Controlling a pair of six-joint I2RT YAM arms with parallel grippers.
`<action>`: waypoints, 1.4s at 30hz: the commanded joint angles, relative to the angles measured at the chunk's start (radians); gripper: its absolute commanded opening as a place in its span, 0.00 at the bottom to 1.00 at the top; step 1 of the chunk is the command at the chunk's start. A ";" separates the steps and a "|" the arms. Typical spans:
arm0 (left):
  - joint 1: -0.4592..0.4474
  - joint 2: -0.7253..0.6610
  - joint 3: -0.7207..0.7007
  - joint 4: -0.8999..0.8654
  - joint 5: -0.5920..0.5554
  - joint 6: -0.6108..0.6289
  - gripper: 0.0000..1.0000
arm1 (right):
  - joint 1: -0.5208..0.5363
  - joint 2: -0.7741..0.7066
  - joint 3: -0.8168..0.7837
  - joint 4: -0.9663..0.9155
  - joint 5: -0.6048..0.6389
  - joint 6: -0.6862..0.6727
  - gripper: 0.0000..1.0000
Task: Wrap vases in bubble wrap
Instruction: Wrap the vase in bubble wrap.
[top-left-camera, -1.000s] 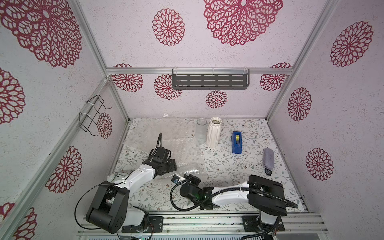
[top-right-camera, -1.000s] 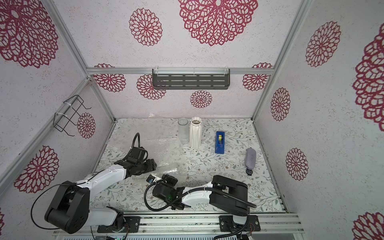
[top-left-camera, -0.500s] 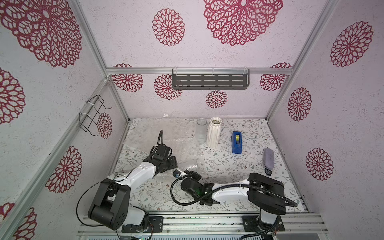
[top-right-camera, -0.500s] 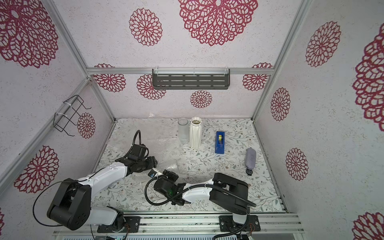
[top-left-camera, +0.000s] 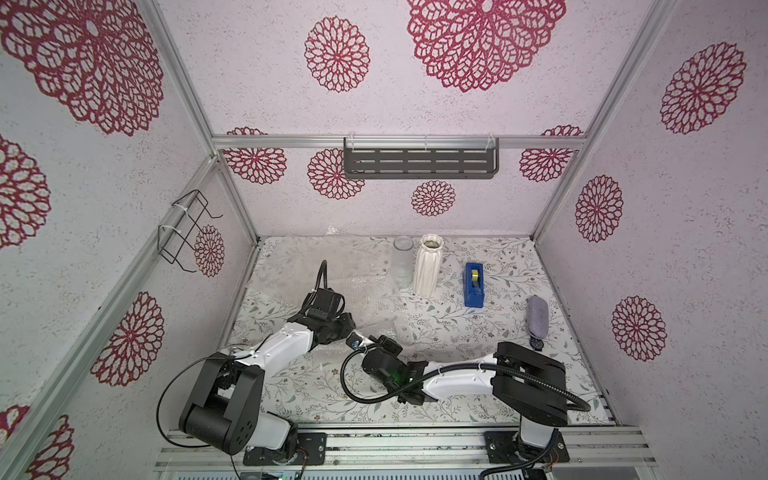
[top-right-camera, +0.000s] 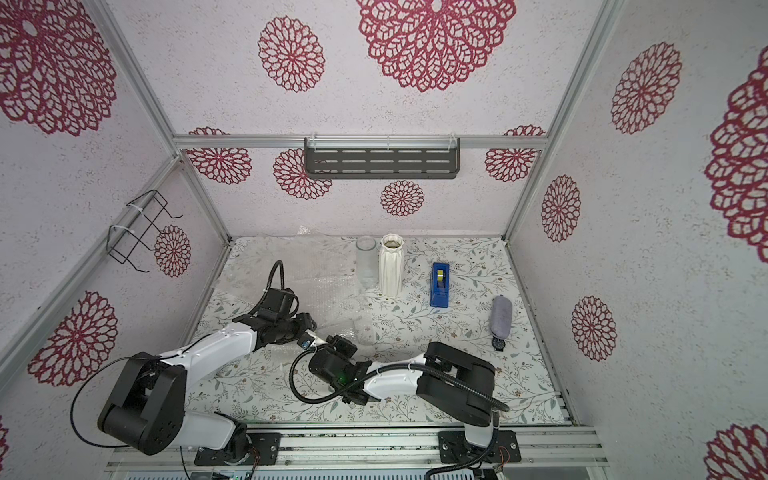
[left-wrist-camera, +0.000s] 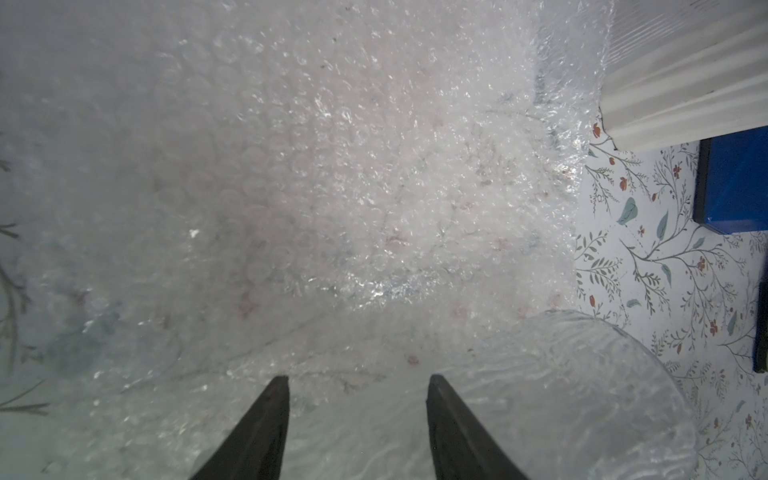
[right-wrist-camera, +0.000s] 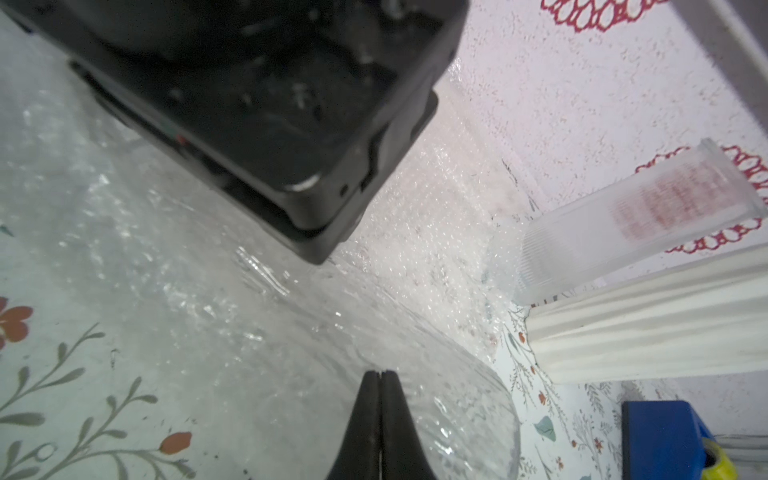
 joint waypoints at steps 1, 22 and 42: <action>0.006 0.013 0.019 0.016 0.021 0.018 0.53 | -0.014 0.004 0.034 0.040 -0.006 -0.014 0.02; 0.006 0.054 0.048 0.021 0.038 0.028 0.42 | -0.062 0.057 0.064 0.074 -0.012 -0.025 0.00; 0.025 -0.235 0.109 -0.243 -0.258 -0.075 0.69 | -0.156 0.069 0.031 0.069 -0.171 0.136 0.10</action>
